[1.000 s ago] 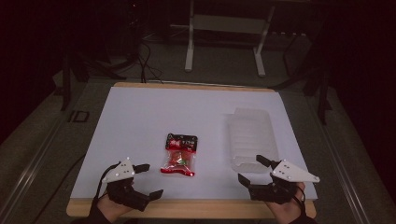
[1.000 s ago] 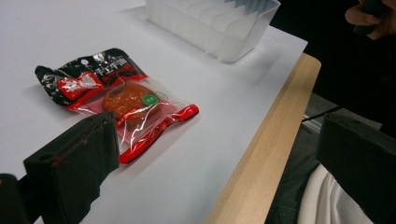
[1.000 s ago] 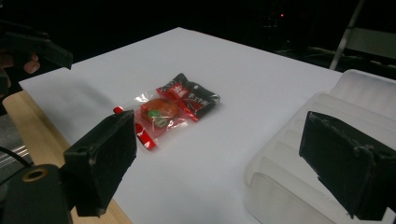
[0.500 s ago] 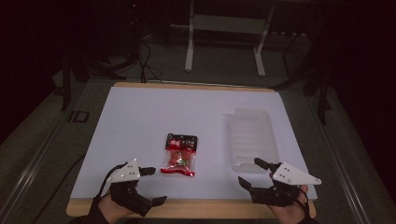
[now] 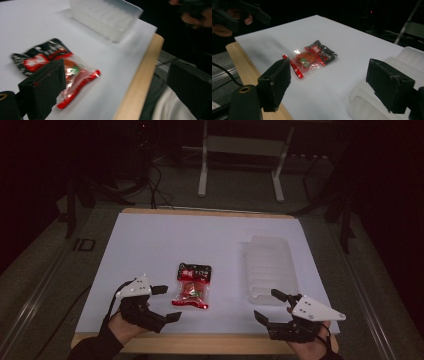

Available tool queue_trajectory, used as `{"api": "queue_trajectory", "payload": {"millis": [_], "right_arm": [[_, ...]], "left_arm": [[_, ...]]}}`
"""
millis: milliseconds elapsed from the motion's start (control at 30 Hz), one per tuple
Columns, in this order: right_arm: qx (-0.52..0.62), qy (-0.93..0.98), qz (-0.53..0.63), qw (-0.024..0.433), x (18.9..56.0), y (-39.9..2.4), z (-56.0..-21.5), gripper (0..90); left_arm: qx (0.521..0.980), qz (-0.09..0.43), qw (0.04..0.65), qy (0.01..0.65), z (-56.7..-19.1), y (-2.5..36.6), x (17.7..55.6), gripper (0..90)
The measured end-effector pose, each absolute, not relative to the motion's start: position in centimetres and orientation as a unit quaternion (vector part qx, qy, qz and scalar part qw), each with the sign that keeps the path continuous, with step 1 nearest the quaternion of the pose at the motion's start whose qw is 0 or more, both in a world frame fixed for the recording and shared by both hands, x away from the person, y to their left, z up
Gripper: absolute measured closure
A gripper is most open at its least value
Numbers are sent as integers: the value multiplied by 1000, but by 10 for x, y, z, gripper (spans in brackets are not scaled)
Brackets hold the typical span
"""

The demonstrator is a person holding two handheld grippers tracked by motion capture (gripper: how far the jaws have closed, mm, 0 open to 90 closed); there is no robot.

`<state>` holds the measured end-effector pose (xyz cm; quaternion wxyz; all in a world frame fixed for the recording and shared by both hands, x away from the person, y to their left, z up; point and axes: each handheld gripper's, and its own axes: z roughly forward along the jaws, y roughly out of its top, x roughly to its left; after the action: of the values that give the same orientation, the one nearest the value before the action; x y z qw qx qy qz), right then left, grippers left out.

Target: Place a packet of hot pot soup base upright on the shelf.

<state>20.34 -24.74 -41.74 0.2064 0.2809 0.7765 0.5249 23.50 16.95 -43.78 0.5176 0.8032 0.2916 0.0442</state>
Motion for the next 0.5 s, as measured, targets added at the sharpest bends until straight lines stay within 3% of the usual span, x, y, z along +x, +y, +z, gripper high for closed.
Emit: {"api": "queue_trajectory", "payload": {"millis": [500], "right_arm": [[290, 773, 525, 205, 207, -250, -419, 146]], "left_arm": [[802, 63, 501, 317, -417, 170, 267, 27]]}}
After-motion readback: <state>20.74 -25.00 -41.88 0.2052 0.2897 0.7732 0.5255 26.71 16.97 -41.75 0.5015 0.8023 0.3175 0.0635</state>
